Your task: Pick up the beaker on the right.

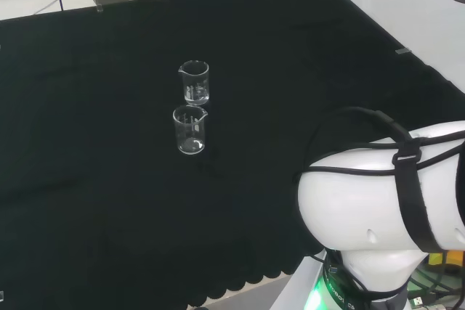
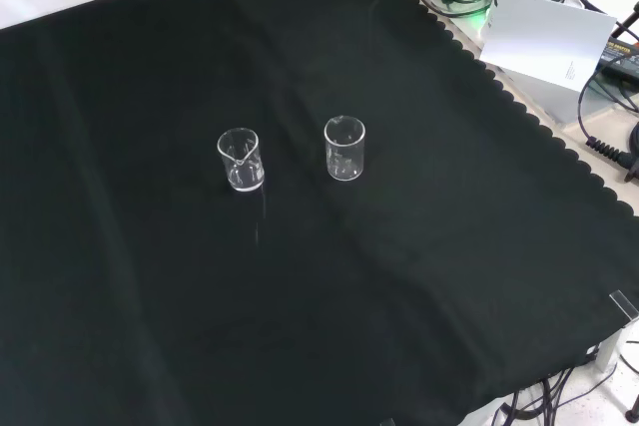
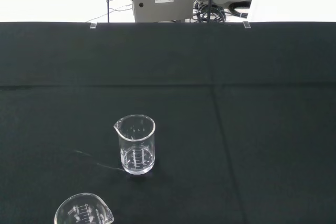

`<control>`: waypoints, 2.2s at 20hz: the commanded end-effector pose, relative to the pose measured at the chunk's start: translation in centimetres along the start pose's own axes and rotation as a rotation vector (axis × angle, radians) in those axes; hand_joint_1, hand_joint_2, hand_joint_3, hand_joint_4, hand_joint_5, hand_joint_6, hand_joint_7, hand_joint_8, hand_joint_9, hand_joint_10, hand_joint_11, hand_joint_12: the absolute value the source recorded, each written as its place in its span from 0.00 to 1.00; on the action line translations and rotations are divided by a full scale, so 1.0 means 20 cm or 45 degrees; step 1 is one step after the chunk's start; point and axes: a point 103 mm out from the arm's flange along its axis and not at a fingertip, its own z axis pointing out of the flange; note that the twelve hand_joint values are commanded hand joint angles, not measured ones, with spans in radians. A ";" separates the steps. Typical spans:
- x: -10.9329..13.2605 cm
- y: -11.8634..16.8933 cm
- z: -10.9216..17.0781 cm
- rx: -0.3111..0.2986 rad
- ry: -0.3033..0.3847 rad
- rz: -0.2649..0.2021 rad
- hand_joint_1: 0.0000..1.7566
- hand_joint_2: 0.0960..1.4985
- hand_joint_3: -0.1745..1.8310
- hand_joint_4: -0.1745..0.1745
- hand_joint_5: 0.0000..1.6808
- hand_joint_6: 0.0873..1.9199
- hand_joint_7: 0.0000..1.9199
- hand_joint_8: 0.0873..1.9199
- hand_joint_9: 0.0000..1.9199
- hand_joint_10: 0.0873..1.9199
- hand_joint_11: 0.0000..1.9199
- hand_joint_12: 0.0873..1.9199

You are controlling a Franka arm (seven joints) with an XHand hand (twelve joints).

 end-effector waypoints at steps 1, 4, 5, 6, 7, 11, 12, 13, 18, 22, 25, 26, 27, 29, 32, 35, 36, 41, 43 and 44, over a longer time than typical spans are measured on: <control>0.00 0.00 0.00 -0.011 -0.011 0.001 0.16 0.68 0.34 0.41 0.17 0.00 0.02 0.18 0.06 0.31 0.01 0.67; 0.00 0.00 0.00 -0.006 -0.014 0.000 0.09 0.77 0.30 0.44 0.15 0.00 0.00 0.14 0.03 0.31 0.00 0.66; 0.00 0.00 0.00 -0.007 -0.016 0.000 0.08 0.78 0.30 0.44 0.15 0.00 0.00 0.14 0.02 0.31 0.00 0.66; 0.00 0.01 0.00 -0.006 -0.016 0.001 0.08 0.78 0.29 0.44 0.15 0.00 0.00 0.14 0.02 0.31 0.00 0.65; 0.00 0.01 0.00 -0.004 -0.017 0.004 0.08 0.78 0.29 0.44 0.15 0.00 0.00 0.14 0.02 0.31 0.00 0.65; -0.02 0.04 0.03 0.015 -0.021 0.023 0.08 0.78 0.28 0.44 0.15 0.00 0.00 0.14 0.02 0.32 0.00 0.66; -0.03 0.05 0.05 0.019 -0.022 0.031 0.09 0.78 0.28 0.44 0.16 0.00 0.00 0.14 0.02 0.32 0.00 0.66; -0.04 0.06 0.06 0.023 -0.021 0.038 0.09 0.78 0.28 0.44 0.16 0.00 0.00 0.14 0.02 0.32 0.00 0.66; -0.08 0.12 0.15 0.015 -0.012 0.069 0.09 0.79 0.28 0.44 0.16 0.00 0.00 0.15 0.03 0.32 0.00 0.66; -0.14 0.21 0.27 0.020 0.005 0.083 0.15 0.76 0.25 0.41 0.18 0.00 0.03 0.25 0.10 0.34 0.00 0.70; -0.19 0.33 0.39 0.050 0.020 0.081 0.23 0.71 0.24 0.40 0.19 0.00 0.05 0.29 0.13 0.35 0.00 0.73; -0.20 0.38 0.43 0.062 0.035 0.079 0.24 0.70 0.24 0.39 0.19 0.00 0.05 0.30 0.14 0.35 0.01 0.73; -0.21 0.43 0.47 0.068 0.049 0.073 0.25 0.69 0.24 0.39 0.19 0.00 0.05 0.31 0.14 0.35 0.01 0.73; -0.23 0.55 0.55 0.082 0.086 0.066 0.28 0.67 0.24 0.39 0.19 0.00 0.05 0.32 0.14 0.35 0.01 0.73; -0.26 0.74 0.67 0.108 0.143 0.041 0.33 0.62 0.24 0.39 0.19 0.00 0.05 0.32 0.14 0.35 0.02 0.73; -0.28 0.91 0.79 0.122 0.192 0.030 0.36 0.59 0.25 0.39 0.19 0.00 0.05 0.32 0.14 0.35 0.02 0.73; -0.27 0.96 0.84 0.135 0.201 0.025 0.37 0.57 0.27 0.39 0.19 0.00 0.05 0.33 0.14 0.35 0.02 0.73; -0.21 1.13 1.07 0.177 0.260 -0.025 0.41 0.47 0.34 0.38 0.19 0.00 0.05 0.33 0.15 0.36 0.02 0.74; -0.19 1.17 1.15 0.182 0.291 -0.059 0.42 0.46 0.34 0.38 0.19 0.00 0.05 0.33 0.15 0.36 0.03 0.74; -0.17 1.18 1.19 0.189 0.304 -0.080 0.42 0.45 0.34 0.38 0.19 0.00 0.05 0.33 0.15 0.36 0.03 0.74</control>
